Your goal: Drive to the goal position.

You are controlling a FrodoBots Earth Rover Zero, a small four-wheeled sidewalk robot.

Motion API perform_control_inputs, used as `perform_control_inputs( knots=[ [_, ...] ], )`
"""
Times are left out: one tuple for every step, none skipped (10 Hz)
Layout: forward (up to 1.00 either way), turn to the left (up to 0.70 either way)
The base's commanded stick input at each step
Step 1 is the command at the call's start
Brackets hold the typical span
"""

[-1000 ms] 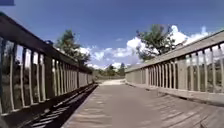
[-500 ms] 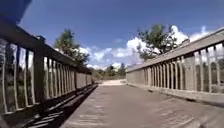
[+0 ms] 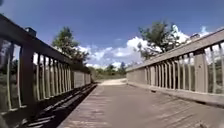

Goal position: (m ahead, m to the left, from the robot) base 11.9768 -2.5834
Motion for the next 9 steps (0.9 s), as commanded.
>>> perform_control_inputs(
  knots=[
    [0.45,0.02],
    [0.45,0.02],
    [0.45,0.02],
    [0.45,0.02],
    [0.45,0.02],
    [0.45,0.02],
    [0.45,0.02],
    [0.45,0.02],
    [0.45,0.02]
  ],
)
